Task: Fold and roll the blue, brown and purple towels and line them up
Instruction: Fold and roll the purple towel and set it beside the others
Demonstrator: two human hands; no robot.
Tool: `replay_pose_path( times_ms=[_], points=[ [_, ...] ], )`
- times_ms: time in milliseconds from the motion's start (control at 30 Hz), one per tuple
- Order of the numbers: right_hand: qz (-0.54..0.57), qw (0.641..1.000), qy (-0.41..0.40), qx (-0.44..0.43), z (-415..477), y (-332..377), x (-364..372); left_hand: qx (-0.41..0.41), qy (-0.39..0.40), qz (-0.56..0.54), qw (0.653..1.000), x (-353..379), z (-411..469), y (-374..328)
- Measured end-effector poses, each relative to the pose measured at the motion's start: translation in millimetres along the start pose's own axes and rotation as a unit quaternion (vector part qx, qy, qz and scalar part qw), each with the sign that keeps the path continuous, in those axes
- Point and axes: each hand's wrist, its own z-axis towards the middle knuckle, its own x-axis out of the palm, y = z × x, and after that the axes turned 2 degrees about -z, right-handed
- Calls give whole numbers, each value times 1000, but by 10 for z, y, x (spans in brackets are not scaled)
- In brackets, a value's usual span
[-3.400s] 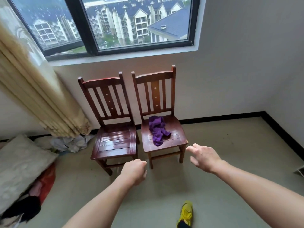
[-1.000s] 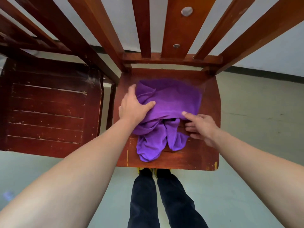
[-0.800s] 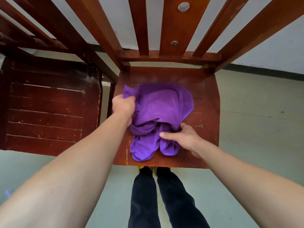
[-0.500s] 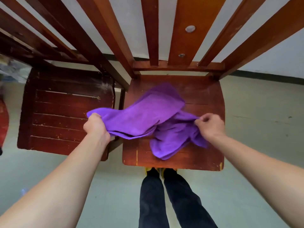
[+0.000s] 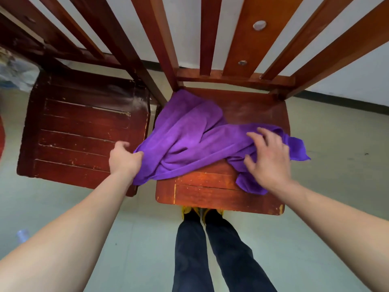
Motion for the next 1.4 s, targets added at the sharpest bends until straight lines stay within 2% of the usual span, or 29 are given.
replay_pose_path(
  times_ms=[133,233,367,467,533,567,667,733,833,967,1100,1200,1300,1400],
  points=[
    [-31,982,183,19,-119,18,248,114,90,29,989,246,-168,-243],
    [-26,975,215,39,-171,-55,317,142,177,58,972,514,-405,-269],
    [-45,969,243,14,-138,-97,238,100,248,88,960,700,-533,-136],
    [6,993,113,-25,23,-53,100,126,205,102,965,677,-520,-147],
    [41,998,29,-39,237,26,56,195,132,126,964,637,-473,-241],
    [55,998,19,-29,357,60,63,235,97,133,958,625,-436,-301],
    [45,993,105,28,609,95,124,338,20,130,932,587,-250,-575],
    [-11,988,152,0,561,90,208,402,-4,144,904,586,-93,-814],
    [-75,981,159,-82,236,69,349,465,41,199,862,669,72,-1169],
    [-66,972,207,-89,-53,-23,411,468,109,324,815,828,49,-1312],
    [-43,980,172,-90,28,-50,392,432,114,371,814,804,-1,-1166],
    [-89,973,190,-96,154,10,414,410,121,390,816,739,-21,-1014],
    [-94,974,183,-92,205,36,409,453,101,394,793,541,-16,-849],
    [-12,987,144,-70,187,-21,297,524,111,375,757,234,50,-652]
  ],
)
